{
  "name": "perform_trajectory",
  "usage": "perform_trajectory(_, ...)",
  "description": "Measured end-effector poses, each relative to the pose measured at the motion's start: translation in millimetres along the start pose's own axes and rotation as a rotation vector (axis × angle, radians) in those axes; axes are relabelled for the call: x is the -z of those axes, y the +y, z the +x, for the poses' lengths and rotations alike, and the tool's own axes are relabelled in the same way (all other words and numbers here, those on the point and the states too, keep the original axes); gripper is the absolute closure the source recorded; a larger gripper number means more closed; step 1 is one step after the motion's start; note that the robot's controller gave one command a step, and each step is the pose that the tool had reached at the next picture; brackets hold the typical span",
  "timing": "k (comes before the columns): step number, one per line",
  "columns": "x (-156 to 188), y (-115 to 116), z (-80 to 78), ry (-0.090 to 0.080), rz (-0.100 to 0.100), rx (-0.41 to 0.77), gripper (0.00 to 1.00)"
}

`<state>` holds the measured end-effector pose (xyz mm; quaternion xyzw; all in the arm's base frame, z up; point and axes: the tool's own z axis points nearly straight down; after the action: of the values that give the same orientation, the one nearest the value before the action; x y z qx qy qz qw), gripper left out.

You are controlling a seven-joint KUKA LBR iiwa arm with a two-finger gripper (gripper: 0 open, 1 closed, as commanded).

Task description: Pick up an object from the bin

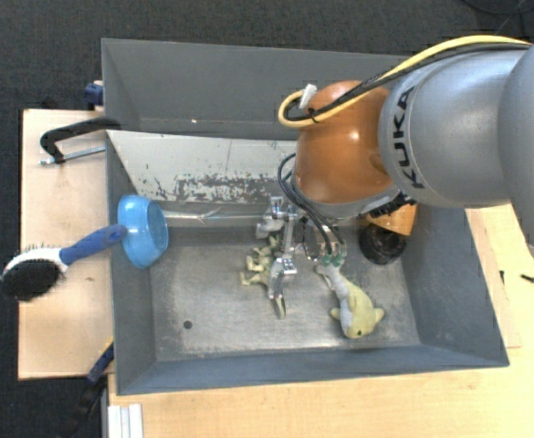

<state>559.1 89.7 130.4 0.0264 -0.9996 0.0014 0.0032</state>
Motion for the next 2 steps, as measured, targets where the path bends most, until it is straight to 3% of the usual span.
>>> perform_trajectory(1, -53.7, -24.8, -12.0, -0.008, -0.008, 0.14, 0.0)
perform_trajectory(2, -55.1, -24.7, -12.0, -0.013, -0.007, 0.141, 1.0)
